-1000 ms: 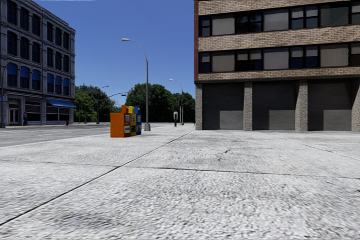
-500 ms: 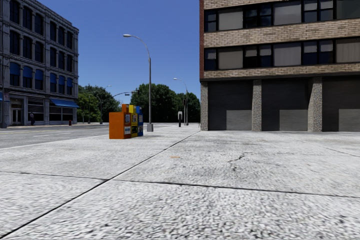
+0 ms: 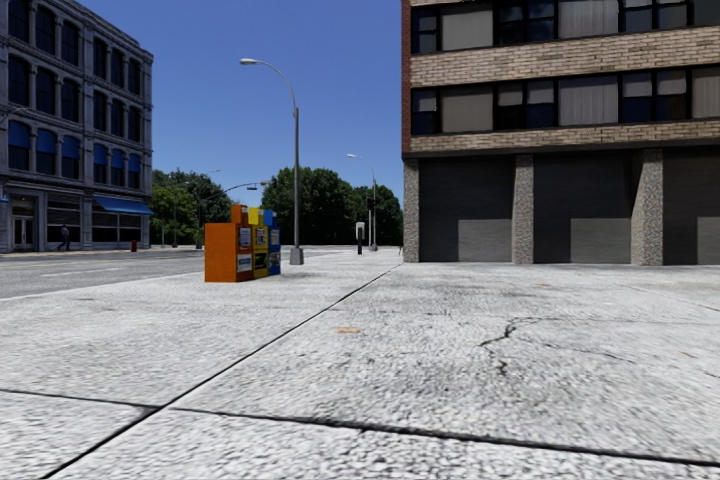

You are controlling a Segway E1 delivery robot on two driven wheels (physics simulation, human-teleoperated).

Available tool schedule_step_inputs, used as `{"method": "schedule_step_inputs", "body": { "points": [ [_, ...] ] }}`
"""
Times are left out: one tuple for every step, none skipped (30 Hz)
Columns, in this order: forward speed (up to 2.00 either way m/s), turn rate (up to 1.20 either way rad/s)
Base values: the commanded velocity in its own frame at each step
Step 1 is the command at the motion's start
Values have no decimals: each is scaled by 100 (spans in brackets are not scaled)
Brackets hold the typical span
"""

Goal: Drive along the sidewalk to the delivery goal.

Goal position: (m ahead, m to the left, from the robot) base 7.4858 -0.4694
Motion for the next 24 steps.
{"method": "schedule_step_inputs", "body": {
  "points": [
    [147,0],
    [147,0],
    [147,0],
    [147,0],
    [147,0],
    [147,0],
    [147,0],
    [147,0],
    [147,0],
    [147,0],
    [147,0],
    [147,0],
    [147,0],
    [147,0],
    [147,0],
    [147,0],
    [147,0],
    [147,0],
    [147,0],
    [151,0],
    [151,0],
    [159,0],
    [168,0],
    [170,0]
  ]
}}
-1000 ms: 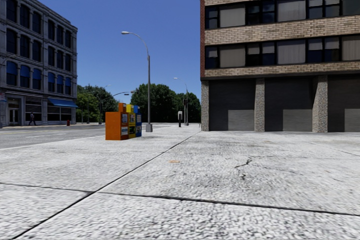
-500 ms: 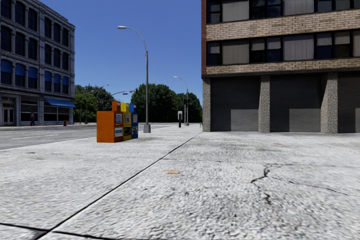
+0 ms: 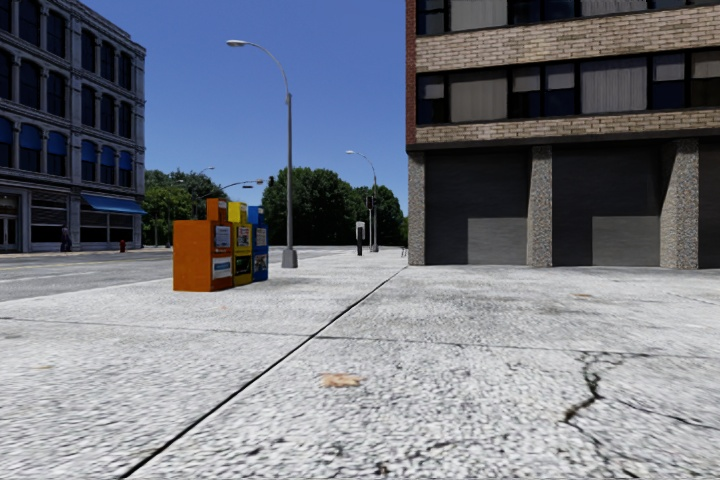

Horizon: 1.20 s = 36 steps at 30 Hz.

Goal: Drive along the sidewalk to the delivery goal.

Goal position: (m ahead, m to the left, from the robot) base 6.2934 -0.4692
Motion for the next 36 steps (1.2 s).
{"method": "schedule_step_inputs", "body": {
  "points": [
    [171,0],
    [171,0],
    [171,0],
    [171,0],
    [171,0],
    [171,0],
    [172,0],
    [172,0],
    [172,0],
    [172,0],
    [172,0],
    [172,0],
    [172,0],
    [172,0],
    [172,0],
    [173,0],
    [174,0],
    [174,0],
    [174,0],
    [174,0],
    [174,0],
    [174,-7],
    [174,-10],
    [174,-10],
    [174,-12],
    [174,-13],
    [170,-18],
    [170,-18],
    [163,-22],
    [156,-38],
    [156,-38],
    [153,-45],
    [152,-47],
    [152,-47],
    [152,-47],
    [151,-33]
  ]
}}
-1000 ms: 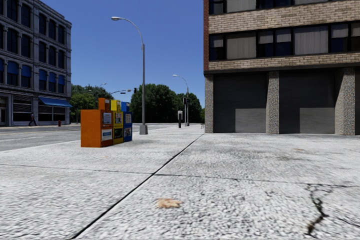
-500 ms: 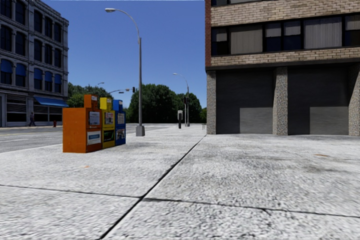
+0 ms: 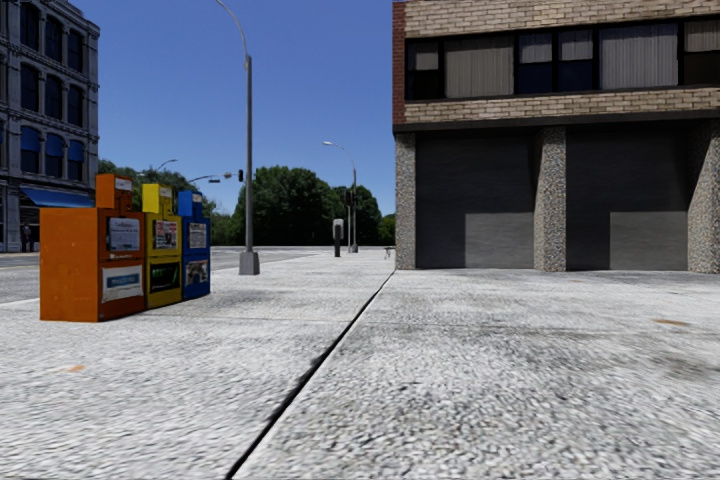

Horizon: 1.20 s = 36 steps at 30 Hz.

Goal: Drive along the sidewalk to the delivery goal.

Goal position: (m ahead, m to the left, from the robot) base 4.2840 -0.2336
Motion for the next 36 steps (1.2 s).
{"method": "schedule_step_inputs", "body": {
  "points": [
    [150,-6],
    [152,0],
    [152,0],
    [152,0],
    [152,0],
    [152,0],
    [152,0],
    [152,0],
    [152,0],
    [152,0],
    [152,0],
    [152,0],
    [152,0],
    [152,0],
    [152,0],
    [152,0],
    [152,0],
    [152,0],
    [152,0],
    [153,0],
    [153,0],
    [153,0],
    [153,0],
    [153,0],
    [153,0],
    [153,0],
    [153,0],
    [153,0],
    [153,0],
    [153,0],
    [153,0],
    [153,0],
    [153,0],
    [153,-9],
    [153,-9],
    [149,-25]
  ]
}}
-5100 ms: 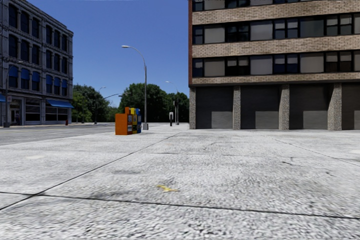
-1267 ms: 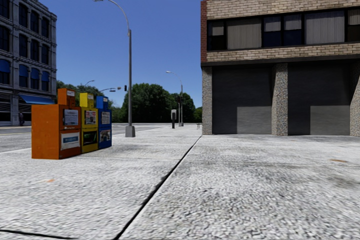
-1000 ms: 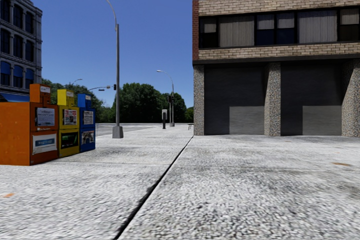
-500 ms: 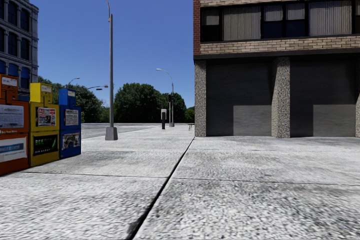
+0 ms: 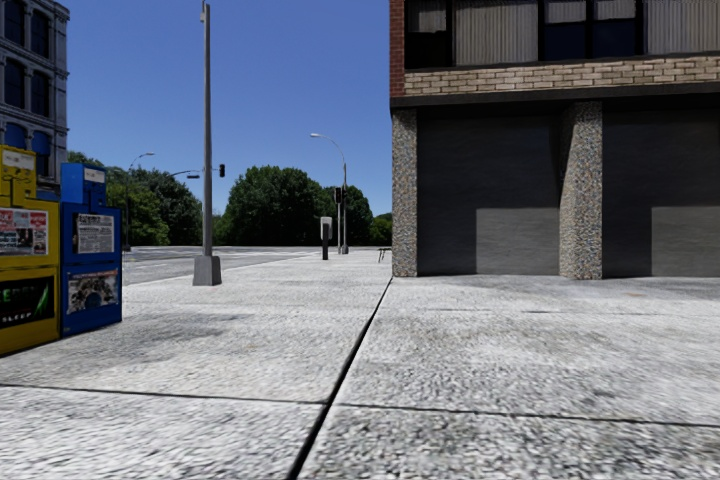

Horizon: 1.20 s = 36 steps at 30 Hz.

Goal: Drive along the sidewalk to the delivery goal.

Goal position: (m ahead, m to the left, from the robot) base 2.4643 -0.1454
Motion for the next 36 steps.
{"method": "schedule_step_inputs", "body": {
  "points": [
    [147,-29],
    [146,-24],
    [146,0],
    [139,0],
    [132,-13],
    [126,-29],
    [123,-34],
    [123,-34],
    [122,-33],
    [122,-12],
    [122,0],
    [122,0],
    [122,0],
    [122,0],
    [122,0],
    [122,0],
    [122,0],
    [122,0],
    [119,0],
    [111,-11],
    [111,-11],
    [106,-26],
    [106,-30],
    [105,-6],
    [105,-6],
    [105,0],
    [105,0],
    [105,0],
    [105,0],
    [105,0],
    [99,0],
    [95,0],
    [95,0],
    [94,0],
    [94,0],
    [94,0]
  ]
}}
